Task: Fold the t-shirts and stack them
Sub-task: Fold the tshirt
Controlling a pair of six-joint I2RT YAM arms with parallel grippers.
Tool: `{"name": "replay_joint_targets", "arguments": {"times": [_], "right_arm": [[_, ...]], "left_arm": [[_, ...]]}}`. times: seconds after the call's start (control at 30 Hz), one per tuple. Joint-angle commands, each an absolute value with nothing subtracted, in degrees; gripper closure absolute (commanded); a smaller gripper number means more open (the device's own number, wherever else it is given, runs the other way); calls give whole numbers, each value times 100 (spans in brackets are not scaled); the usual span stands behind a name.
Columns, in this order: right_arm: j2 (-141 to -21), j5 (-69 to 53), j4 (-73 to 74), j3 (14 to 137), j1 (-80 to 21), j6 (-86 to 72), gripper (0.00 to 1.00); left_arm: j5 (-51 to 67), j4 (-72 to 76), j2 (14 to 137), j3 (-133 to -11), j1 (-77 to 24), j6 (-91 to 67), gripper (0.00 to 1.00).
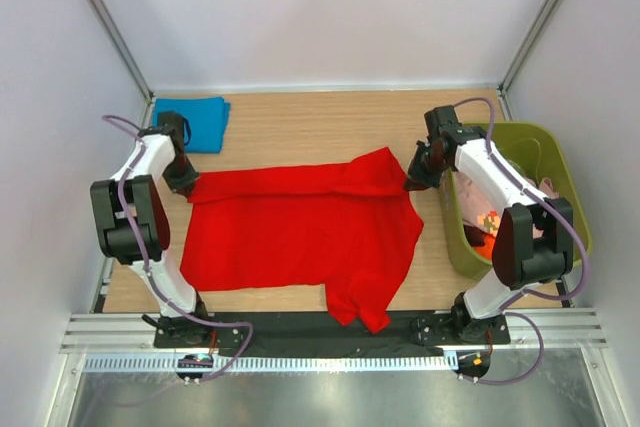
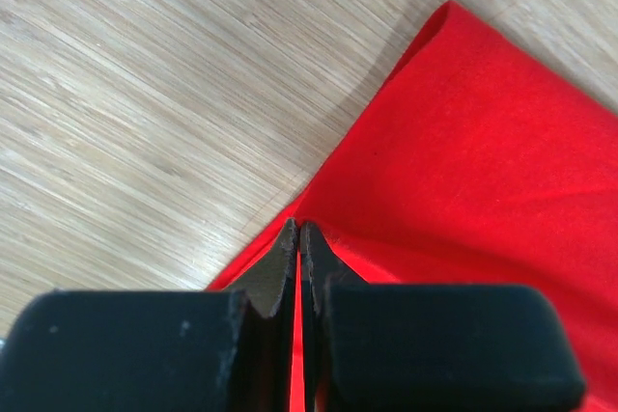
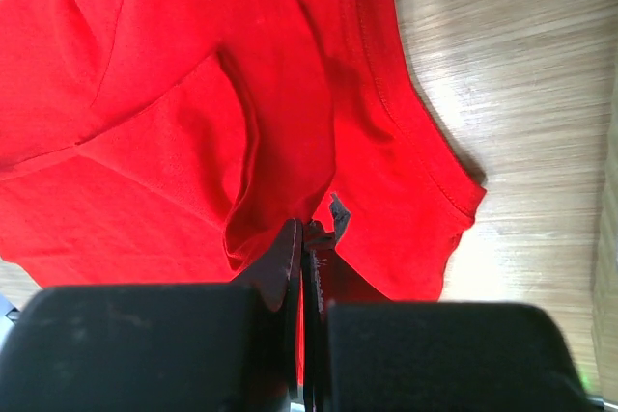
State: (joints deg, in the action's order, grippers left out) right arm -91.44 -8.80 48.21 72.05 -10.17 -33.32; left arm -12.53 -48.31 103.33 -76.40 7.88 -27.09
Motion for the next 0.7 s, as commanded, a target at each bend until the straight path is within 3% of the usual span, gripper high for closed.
{"name": "replay_joint_targets", "arguments": {"times": [0.0, 0.2, 0.3, 0.33, 0.4, 0.43, 0.47, 0.57, 0.67], "right_arm": [[-8930, -984, 4641, 7137, -1063, -3428, 99], [-8903, -1011, 4658, 6865, -1160, -3516, 99], [-8833, -967, 4623, 6628, -1248, -3524, 99], [-8772, -923, 4623, 6488, -1257, -3507, 98], [-8702, -888, 4710, 6407, -1257, -3437, 94], [-8658, -835, 4737, 6425, -1257, -3254, 86], [-8605, -722, 4850, 6512, -1257, -3121, 82], [-8717, -309, 4852, 7161, -1266, -2709, 63], [-9121, -316, 4860, 8005, -1257, -2541, 56]], "left_arm": [[-1520, -4860, 10415, -7603, 782, -2795, 100], [-1714, -4878, 10494, -7594, 782, -2804, 98], [-1635, -4834, 10450, -7524, 782, -2839, 76], [-1626, -4843, 10389, -7497, 782, -2856, 64], [-1678, -4930, 10275, -7480, 774, -2900, 54], [-1757, -4974, 10118, -7479, 791, -2979, 44], [-1758, -5018, 10047, -7514, 782, -3014, 41], [-1627, -5080, 9731, -7654, 791, -3137, 42], [-1398, -5054, 9546, -7813, 782, -3331, 51]]}}
